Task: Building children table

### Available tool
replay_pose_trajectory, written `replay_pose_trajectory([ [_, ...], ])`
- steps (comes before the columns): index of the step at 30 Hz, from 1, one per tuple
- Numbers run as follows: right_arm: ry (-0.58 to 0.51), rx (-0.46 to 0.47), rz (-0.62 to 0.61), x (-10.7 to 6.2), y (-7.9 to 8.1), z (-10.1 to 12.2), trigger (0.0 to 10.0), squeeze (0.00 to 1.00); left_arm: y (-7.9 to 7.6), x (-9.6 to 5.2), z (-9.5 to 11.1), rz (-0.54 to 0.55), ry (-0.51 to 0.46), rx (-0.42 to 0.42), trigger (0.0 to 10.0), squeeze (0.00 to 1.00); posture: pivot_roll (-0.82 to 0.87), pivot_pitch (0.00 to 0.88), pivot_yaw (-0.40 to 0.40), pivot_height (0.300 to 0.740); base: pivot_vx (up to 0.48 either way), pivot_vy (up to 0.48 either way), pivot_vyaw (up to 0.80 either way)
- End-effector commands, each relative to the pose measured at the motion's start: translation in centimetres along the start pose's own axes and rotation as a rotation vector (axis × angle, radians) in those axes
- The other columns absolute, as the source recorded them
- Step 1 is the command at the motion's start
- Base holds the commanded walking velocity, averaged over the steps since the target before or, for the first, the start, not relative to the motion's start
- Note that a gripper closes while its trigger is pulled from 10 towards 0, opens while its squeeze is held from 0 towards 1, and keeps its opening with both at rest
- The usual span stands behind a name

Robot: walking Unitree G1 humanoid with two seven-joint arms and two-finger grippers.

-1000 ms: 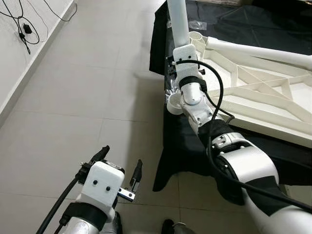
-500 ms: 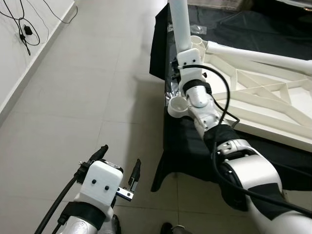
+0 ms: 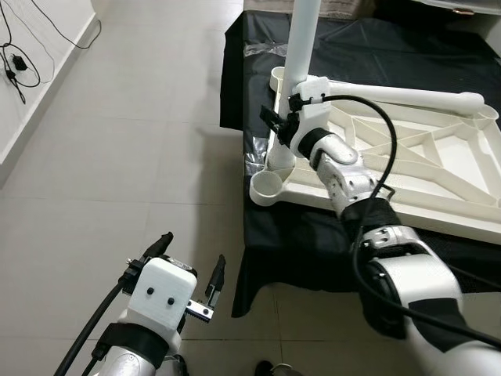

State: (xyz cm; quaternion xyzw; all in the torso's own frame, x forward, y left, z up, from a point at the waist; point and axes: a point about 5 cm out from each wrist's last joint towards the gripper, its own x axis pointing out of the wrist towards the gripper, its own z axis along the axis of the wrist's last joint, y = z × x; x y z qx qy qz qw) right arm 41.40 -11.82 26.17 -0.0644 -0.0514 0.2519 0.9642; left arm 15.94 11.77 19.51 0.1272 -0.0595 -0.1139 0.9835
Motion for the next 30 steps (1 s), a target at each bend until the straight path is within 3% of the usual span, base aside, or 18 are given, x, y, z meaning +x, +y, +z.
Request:
replay_pose_trajectory([
  [1, 0.297, 0.072, 0.126, -1.7, 0.8, -6.3, 0.0, 0.0, -0.1, -0.2, -0.4, -0.011, 0.019, 0.003, 10.0, 0.0, 0.14, 0.282, -0.094, 0.74, 0.0, 0.0, 0.0],
  [4, 0.264, 0.138, 0.28, -3.1, 0.4, -5.4, 0.0, 0.0, -0.2, -0.2, -0.5, -0.018, 0.021, 0.006, 10.0, 0.0, 0.14, 0.286, -0.088, 0.74, 0.0, 0.0, 0.0],
  [12, 0.197, 0.192, 0.328, -3.8, -0.4, -4.3, 0.0, 0.0, -0.2, -0.1, -0.5, -0.022, 0.02, 0.006, 10.0, 0.0, 0.14, 0.284, -0.084, 0.74, 0.0, 0.0, 0.0],
  [18, 0.185, 0.239, 0.429, -5.0, 0.4, -4.4, 0.0, 0.0, -0.3, -0.1, -0.6, -0.031, 0.024, 0.01, 10.0, 0.0, 0.15, 0.281, -0.077, 0.74, 0.0, 0.0, 0.0],
  [23, 0.075, 0.215, 0.336, -2.8, 0.3, -1.8, 0.0, 0.0, -0.4, -0.2, -0.7, -0.037, 0.029, 0.008, 10.0, 0.0, 0.15, 0.281, -0.077, 0.74, 0.0, 0.0, 0.0],
  [25, -0.02, 0.21, 0.264, -1.4, 0.0, 0.5, 0.0, 0.0, -0.5, -0.2, -0.7, -0.038, 0.03, 0.007, 10.0, 0.0, 0.15, 0.278, -0.076, 0.74, 0.0, 0.0, 0.0],
  [28, -0.083, 0.225, 0.214, -0.7, -0.2, 1.9, 0.0, 0.0, -0.5, -0.2, -0.7, -0.037, 0.03, 0.007, 10.0, 0.0, 0.15, 0.278, -0.076, 0.74, 0.0, 0.0, 0.0],
  [30, -0.178, 0.255, 0.141, 0.1, -0.6, 4.4, 0.0, 0.0, -0.5, -0.2, -0.7, -0.038, 0.03, 0.007, 10.0, 0.0, 0.15, 0.28, -0.072, 0.74, 0.0, 0.0, 0.0],
])
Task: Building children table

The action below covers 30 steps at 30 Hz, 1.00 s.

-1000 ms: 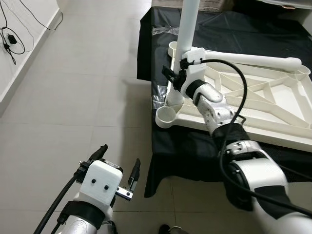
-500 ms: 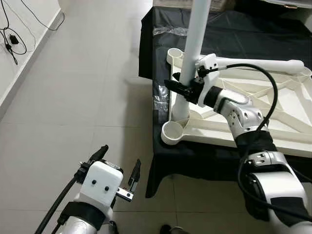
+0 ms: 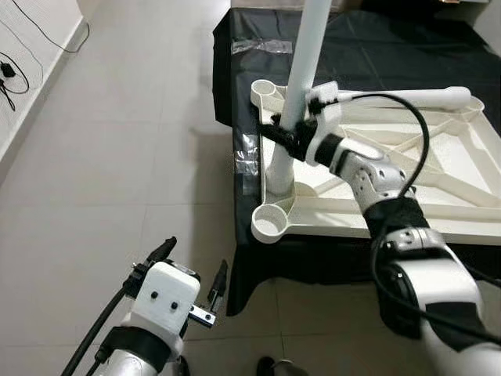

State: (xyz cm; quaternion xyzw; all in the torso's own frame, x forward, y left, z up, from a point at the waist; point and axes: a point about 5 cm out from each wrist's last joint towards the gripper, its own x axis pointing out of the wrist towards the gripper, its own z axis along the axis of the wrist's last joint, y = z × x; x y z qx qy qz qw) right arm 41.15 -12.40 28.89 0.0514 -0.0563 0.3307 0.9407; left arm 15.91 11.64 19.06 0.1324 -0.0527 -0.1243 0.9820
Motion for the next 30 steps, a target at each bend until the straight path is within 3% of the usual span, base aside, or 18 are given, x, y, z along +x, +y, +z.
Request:
replay_pose_trajectory([
  [1, -0.138, 0.037, -0.009, 0.9, 0.7, 2.4, 0.0, 0.0, -0.2, -0.2, -0.3, -0.014, 0.018, -0.001, 10.0, 0.0, 0.15, 0.28, -0.072, 0.74, 0.0, 0.0, 0.0],
  [4, -0.214, 0.076, 0.013, 1.3, 1.2, 4.1, 0.0, 0.0, -0.2, -0.2, -0.3, -0.016, 0.02, 0.001, 10.0, 0.0, 0.15, 0.28, -0.072, 0.74, 0.0, 0.0, 0.0],
  [6, -0.277, 0.148, 0.197, 1.2, 2.3, 5.3, 0.0, 0.0, -0.1, -0.2, -0.3, -0.014, 0.021, 0.002, 10.0, 0.0, 0.16, 0.283, -0.072, 0.74, 0.0, 0.0, 0.0],
  [7, -0.277, 0.148, 0.197, 1.2, 2.3, 5.3, 0.0, 0.0, -0.1, -0.2, -0.3, -0.014, 0.021, 0.002, 10.0, 0.0, 0.16, 0.283, -0.072, 0.74, 0.0, 0.0, 0.0],
  [9, -0.287, 0.166, 0.465, 0.6, 3.4, 5.5, 0.0, 0.0, -0.2, -0.3, -0.4, -0.016, 0.025, 0.001, 10.0, 0.0, 0.16, 0.283, -0.072, 0.74, 0.0, 0.0, 0.0],
  [10, -0.287, 0.166, 0.465, 0.6, 3.4, 5.5, 0.0, 0.0, -0.2, -0.3, -0.4, -0.016, 0.025, 0.001, 10.0, 0.0, 0.16, 0.283, -0.072, 0.74, 0.0, 0.0, 0.0],
  [11, -0.244, 0.162, 0.571, 0.2, 3.6, 4.9, 0.0, 0.0, -0.3, -0.4, -0.4, -0.017, 0.027, -0.003, 10.0, 0.0, 0.16, 0.285, -0.075, 0.74, 0.0, 0.0, 0.0],
  [12, -0.173, 0.128, 0.777, -0.8, 3.9, 3.7, 0.0, 0.0, -0.4, -0.5, -0.4, -0.017, 0.029, -0.01, 10.0, 0.0, 0.16, 0.289, -0.076, 0.74, 0.0, 0.0, 0.0],
  [13, -0.146, 0.122, 0.838, -1.2, 3.9, 3.3, 0.0, 0.0, -0.5, -0.5, -0.4, -0.017, 0.029, -0.012, 10.0, 0.0, 0.16, 0.289, -0.076, 0.74, 0.0, 0.0, 0.0],
  [18, -0.072, 0.105, 0.919, -1.9, 3.4, 2.4, 0.0, 0.0, -0.7, -0.6, -0.4, -0.02, 0.032, -0.019, 10.0, 0.0, 0.16, 0.289, -0.076, 0.74, 0.0, 0.0, 0.0],
  [23, -0.018, 0.044, 0.913, -2.1, 3.0, 1.8, 0.0, 0.0, -0.8, -0.7, -0.5, -0.024, 0.036, -0.022, 10.0, 0.0, 0.16, 0.295, -0.077, 0.74, 0.0, 0.0, 0.0],
  [24, 0.049, -0.026, 0.926, -2.3, 2.8, 1.2, 0.0, 0.0, -0.9, -0.8, -0.5, -0.026, 0.039, -0.026, 10.0, 0.0, 0.16, 0.3, -0.077, 0.74, 0.0, 0.0, 0.0],
  [30, 0.184, -0.154, 0.98, -2.5, 3.3, -0.2, 0.0, 0.0, -1.0, -1.0, -0.5, -0.037, 0.049, -0.03, 10.0, 0.0, 0.17, 0.314, -0.062, 0.74, 0.0, 0.0, 0.0],
])
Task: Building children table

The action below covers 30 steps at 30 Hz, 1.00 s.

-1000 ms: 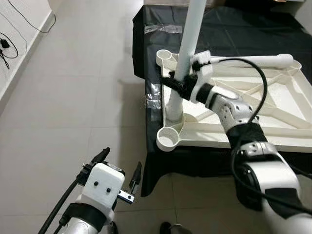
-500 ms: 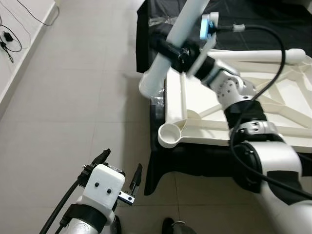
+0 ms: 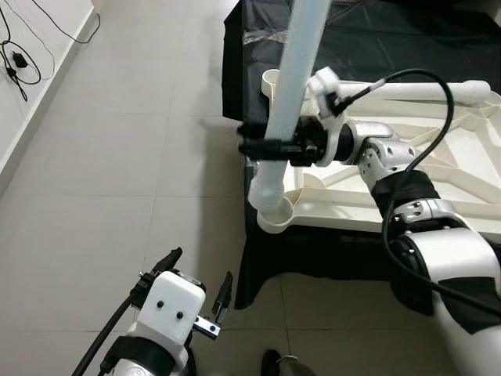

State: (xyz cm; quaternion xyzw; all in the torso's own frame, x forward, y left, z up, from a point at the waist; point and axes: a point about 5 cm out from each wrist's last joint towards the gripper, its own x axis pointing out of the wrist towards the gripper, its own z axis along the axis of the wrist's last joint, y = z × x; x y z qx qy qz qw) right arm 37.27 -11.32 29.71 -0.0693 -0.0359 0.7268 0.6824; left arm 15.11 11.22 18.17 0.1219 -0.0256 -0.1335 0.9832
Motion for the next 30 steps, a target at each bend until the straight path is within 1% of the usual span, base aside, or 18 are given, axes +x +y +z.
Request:
replay_pose_trajectory([
  [1, 0.047, 0.015, 0.022, 0.1, 0.3, -1.1, 0.0, 0.0, -0.2, -0.3, 0.1, -0.013, 0.001, -0.001, 10.0, 0.0, 0.17, 0.314, -0.062, 0.74, 0.0, 0.0, 0.0],
  [4, 0.05, -0.006, 0.044, 0.6, 0.4, -0.9, 0.0, 0.0, -0.1, -0.5, 0.1, -0.016, 0.004, 0.001, 10.0, 0.0, 0.18, 0.318, -0.055, 0.74, 0.0, 0.0, 0.0],
  [7, 0.05, -0.006, 0.044, 0.6, 0.4, -0.9, 0.0, 0.0, -0.1, -0.5, 0.1, -0.016, 0.004, 0.001, 10.0, 0.0, 0.18, 0.318, -0.055, 0.74, 0.0, 0.0, 0.0],
  [8, 0.055, -0.022, 0.057, 1.0, 0.3, -0.7, 0.0, 0.0, 0.0, -0.6, 0.2, -0.017, 0.006, 0.003, 10.0, 0.0, 0.19, 0.323, -0.047, 0.74, 0.0, 0.0, 0.0],
  [9, 0.055, -0.022, 0.057, 1.0, 0.3, -0.7, 0.0, 0.0, 0.0, -0.6, 0.2, -0.017, 0.006, 0.003, 10.0, 0.0, 0.19, 0.323, -0.047, 0.74, 0.0, 0.0, 0.0],
  [10, 0.03, -0.029, 0.072, 1.7, 0.3, -0.3, 0.0, 0.0, 0.0, -0.8, 0.2, -0.022, 0.013, 0.006, 10.0, 0.0, 0.21, 0.325, -0.038, 0.74, 0.0, 0.0, 0.0],
  [11, 0.03, -0.029, 0.072, 1.7, 0.3, -0.3, 0.0, 0.0, 0.0, -0.8, 0.2, -0.022, 0.013, 0.006, 10.0, 0.0, 0.21, 0.325, -0.038, 0.74, 0.0, 0.0, 0.0],
  [12, -0.017, -0.029, 0.078, 2.2, 0.2, 0.2, 0.0, 0.0, 0.0, -0.8, 0.2, -0.025, 0.016, 0.007, 10.0, 0.0, 0.21, 0.322, -0.034, 0.74, 0.0, 0.0, 0.0],
  [13, -0.017, -0.029, 0.078, 2.2, 0.2, 0.2, 0.0, 0.0, 0.0, -0.8, 0.2, -0.025, 0.016, 0.007, 10.0, 0.0, 0.21, 0.322, -0.034, 0.74, 0.0, 0.0, 0.0],
  [15, -0.088, -0.021, 0.082, 2.5, 0.0, 0.9, 0.0, 0.0, 0.0, -1.0, 0.2, -0.034, 0.02, 0.007, 10.0, 0.0, 0.22, 0.319, -0.031, 0.74, 0.0, 0.0, 0.0],
  [18, -0.092, -0.024, 0.081, 2.4, 0.0, 1.0, 0.0, 0.0, 0.0, -1.0, 0.2, -0.033, 0.02, 0.005, 10.0, 0.0, 0.22, 0.311, -0.027, 0.74, 0.0, 0.0, 0.0],
  [21, -0.064, -0.032, 0.058, 1.4, 0.0, 0.9, 0.0, 0.0, 0.5, -0.8, 0.3, 0.004, 0.014, -0.009, 10.0, 0.0, 0.21, 0.3, -0.025, 0.74, 0.0, 0.0, 0.0],
  [23, -0.064, -0.032, 0.058, 1.4, 0.0, 0.9, 0.0, 0.0, 0.5, -0.8, 0.3, 0.004, 0.014, -0.009, 10.0, 0.0, 0.21, 0.3, -0.025, 0.74, 0.0, 0.0, 0.0],
  [26, -0.069, -0.031, 0.06, 1.3, 0.0, 1.0, 0.0, 0.0, 0.9, -0.5, 0.4, 0.029, 0.008, 0.002, 10.0, 0.0, 0.2, 0.29, -0.025, 0.74, 0.0, 0.0, 0.0],
  [27, -0.076, -0.03, 0.066, 1.3, 0.1, 1.0, 0.0, 0.0, 1.1, -0.3, 0.3, 0.04, 0.008, 0.016, 10.0, 0.0, 0.2, 0.275, -0.027, 0.74, 0.0, -0.349, 0.0],
  [30, -0.093, -0.027, 0.071, 1.4, 0.2, 0.9, 0.0, 0.0, 1.3, -0.1, 0.2, 0.05, 0.008, 0.023, 10.0, 0.0, 0.19, 0.271, -0.03, 0.74, 0.0, -0.381, 0.0],
])
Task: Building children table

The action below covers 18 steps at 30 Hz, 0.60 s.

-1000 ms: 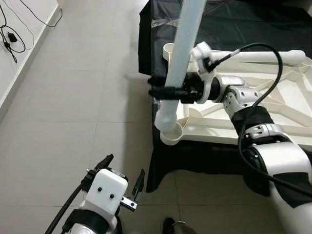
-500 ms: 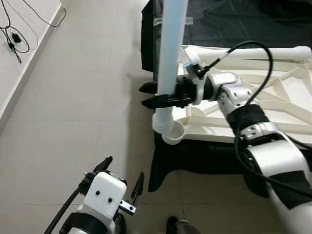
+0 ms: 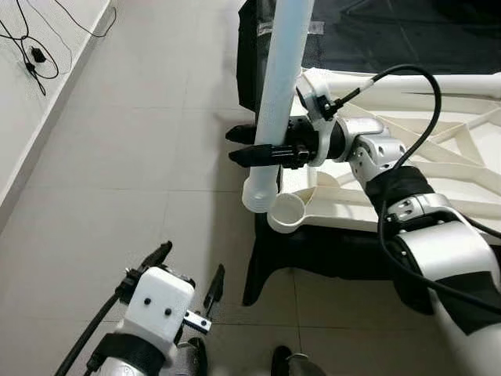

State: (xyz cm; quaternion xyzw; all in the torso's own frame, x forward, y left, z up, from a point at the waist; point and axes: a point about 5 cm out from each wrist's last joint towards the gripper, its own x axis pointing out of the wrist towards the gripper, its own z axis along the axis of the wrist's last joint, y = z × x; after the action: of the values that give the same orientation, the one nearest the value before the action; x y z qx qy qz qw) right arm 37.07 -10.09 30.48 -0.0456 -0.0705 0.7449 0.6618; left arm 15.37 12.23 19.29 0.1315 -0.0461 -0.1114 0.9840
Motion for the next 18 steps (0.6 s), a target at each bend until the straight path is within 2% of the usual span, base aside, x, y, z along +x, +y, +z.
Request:
replay_pose_trajectory([
  [1, -0.007, -0.007, 0.023, 0.2, 0.1, 0.1, 0.0, 0.0, 0.0, -0.1, -0.6, 0.001, 0.041, -0.001, 10.0, 0.0, 0.19, 0.271, -0.03, 0.74, 0.0, -0.446, 0.0],
  [5, -0.032, -0.001, 0.025, 0.4, 0.1, 0.1, 0.0, 0.0, 0.1, 0.0, -0.7, 0.012, 0.045, 0.008, 10.0, 0.0, 0.19, 0.257, -0.041, 0.74, 0.0, -0.446, 0.0],
  [10, -0.06, -0.002, 0.054, 1.2, 0.2, 0.3, 0.0, 0.0, 0.7, 0.1, -0.9, 0.081, 0.052, -0.004, 10.0, 0.0, 0.19, 0.248, -0.052, 0.74, 0.0, 0.0, 0.0],
  [12, -0.06, -0.002, 0.054, 1.2, 0.2, 0.3, 0.0, 0.0, 0.7, 0.1, -0.9, 0.081, 0.052, -0.004, 10.0, 0.0, 0.19, 0.248, -0.052, 0.74, 0.0, 0.0, 0.0],
  [18, -0.068, 0.002, 0.109, 2.7, 0.4, 0.1, 0.0, 0.0, 0.7, 0.0, -1.1, 0.085, 0.06, -0.005, 10.0, 0.0, 0.19, 0.252, -0.054, 0.74, 0.0, 0.0, 0.0],
])
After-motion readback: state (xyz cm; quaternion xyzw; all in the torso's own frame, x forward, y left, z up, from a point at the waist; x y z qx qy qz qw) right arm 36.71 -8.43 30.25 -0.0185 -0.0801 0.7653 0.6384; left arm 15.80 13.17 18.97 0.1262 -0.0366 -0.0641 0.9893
